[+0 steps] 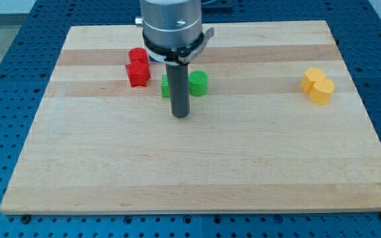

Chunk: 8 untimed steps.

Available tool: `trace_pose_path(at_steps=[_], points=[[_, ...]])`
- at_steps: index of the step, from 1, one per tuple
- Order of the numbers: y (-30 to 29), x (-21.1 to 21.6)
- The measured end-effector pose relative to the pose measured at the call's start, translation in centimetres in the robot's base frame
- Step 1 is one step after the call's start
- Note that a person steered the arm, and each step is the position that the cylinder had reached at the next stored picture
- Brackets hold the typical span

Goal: Move the green star to the right of the red star

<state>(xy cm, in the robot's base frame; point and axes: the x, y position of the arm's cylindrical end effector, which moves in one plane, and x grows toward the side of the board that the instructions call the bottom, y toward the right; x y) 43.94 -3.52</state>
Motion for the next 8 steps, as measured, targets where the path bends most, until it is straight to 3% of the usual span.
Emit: trace_pose_path(at_steps=[3,5,8], points=[[0.0,-5.9],[-0.1,-2.4],[-1.5,-5.6]])
